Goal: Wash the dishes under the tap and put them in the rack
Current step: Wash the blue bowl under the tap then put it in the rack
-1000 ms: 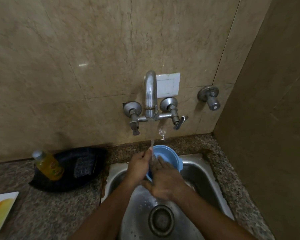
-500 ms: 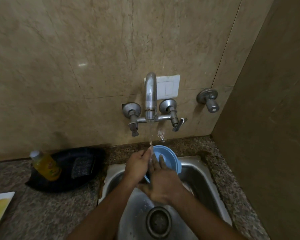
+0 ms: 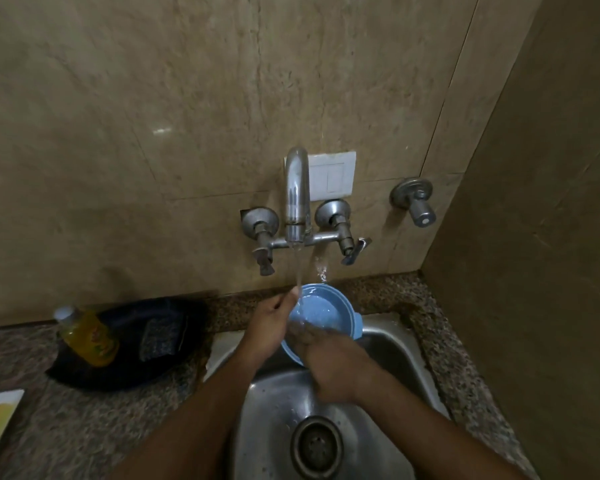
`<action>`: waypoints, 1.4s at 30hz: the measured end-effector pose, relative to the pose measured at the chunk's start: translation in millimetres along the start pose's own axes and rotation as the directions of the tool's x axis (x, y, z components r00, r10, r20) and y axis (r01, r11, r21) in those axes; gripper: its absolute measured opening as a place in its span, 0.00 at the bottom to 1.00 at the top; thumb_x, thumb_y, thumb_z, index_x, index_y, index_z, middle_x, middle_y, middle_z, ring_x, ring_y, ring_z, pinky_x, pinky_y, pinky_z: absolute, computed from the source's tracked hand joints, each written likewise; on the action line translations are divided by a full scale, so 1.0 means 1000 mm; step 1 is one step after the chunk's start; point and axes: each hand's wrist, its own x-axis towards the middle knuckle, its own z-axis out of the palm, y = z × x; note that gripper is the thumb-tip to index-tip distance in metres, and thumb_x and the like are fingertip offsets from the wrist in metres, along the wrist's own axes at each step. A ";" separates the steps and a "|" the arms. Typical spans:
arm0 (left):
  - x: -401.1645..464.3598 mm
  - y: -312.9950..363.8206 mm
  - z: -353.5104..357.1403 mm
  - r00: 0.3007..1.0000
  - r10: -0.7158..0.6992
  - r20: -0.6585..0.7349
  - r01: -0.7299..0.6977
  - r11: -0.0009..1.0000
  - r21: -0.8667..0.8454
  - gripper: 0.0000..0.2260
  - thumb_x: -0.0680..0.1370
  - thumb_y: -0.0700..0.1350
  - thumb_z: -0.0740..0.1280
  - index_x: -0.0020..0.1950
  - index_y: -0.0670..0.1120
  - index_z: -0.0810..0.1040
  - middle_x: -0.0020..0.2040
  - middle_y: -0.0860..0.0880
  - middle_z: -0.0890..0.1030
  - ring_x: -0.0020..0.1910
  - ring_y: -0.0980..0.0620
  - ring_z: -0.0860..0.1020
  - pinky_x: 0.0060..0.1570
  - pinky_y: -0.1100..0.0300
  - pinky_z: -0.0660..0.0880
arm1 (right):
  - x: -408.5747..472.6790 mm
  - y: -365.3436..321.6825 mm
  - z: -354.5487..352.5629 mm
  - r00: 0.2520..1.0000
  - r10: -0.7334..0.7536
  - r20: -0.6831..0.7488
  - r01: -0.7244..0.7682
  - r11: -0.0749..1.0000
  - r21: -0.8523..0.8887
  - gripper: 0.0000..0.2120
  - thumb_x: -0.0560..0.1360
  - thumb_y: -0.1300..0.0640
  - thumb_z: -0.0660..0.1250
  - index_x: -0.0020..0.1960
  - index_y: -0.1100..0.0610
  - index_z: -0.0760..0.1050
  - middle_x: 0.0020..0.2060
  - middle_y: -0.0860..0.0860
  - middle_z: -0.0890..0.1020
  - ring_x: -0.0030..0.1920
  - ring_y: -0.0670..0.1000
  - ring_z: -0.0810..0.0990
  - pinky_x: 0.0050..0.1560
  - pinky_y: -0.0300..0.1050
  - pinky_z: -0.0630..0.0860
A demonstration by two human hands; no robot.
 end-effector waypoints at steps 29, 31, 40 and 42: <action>-0.007 0.000 -0.002 0.995 0.098 0.009 -0.098 0.976 0.195 0.15 0.80 0.57 0.64 0.49 0.48 0.84 0.29 0.59 0.80 0.30 0.63 0.77 0.32 0.68 0.70 | 0.015 -0.007 -0.001 0.991 0.131 -0.008 -0.131 0.991 0.032 0.36 0.67 0.52 0.73 0.72 0.57 0.65 0.67 0.58 0.68 0.67 0.58 0.67 0.70 0.52 0.63; -0.004 0.001 -0.006 0.995 0.095 0.004 -0.094 0.978 0.183 0.12 0.79 0.57 0.65 0.48 0.52 0.85 0.33 0.60 0.83 0.34 0.63 0.81 0.36 0.69 0.73 | 0.008 -0.014 0.011 0.999 0.048 -0.010 -0.046 0.981 0.188 0.37 0.67 0.57 0.73 0.73 0.57 0.64 0.67 0.57 0.69 0.66 0.57 0.69 0.68 0.51 0.68; -0.007 -0.004 -0.010 0.997 0.012 0.082 -0.040 0.939 0.342 0.18 0.79 0.61 0.62 0.41 0.51 0.84 0.34 0.55 0.84 0.36 0.55 0.82 0.41 0.59 0.77 | 0.003 -0.009 0.023 0.995 0.056 -0.083 -0.051 0.997 0.060 0.49 0.66 0.49 0.73 0.79 0.55 0.51 0.76 0.59 0.56 0.74 0.60 0.58 0.76 0.53 0.53; -0.005 -0.005 -0.014 0.996 0.011 0.085 -0.040 0.937 0.346 0.18 0.79 0.62 0.62 0.43 0.51 0.84 0.36 0.55 0.85 0.37 0.56 0.83 0.43 0.58 0.78 | 0.001 -0.008 0.022 0.989 0.134 -0.059 -0.131 0.990 0.054 0.50 0.71 0.47 0.69 0.80 0.56 0.42 0.80 0.57 0.49 0.78 0.59 0.52 0.76 0.50 0.45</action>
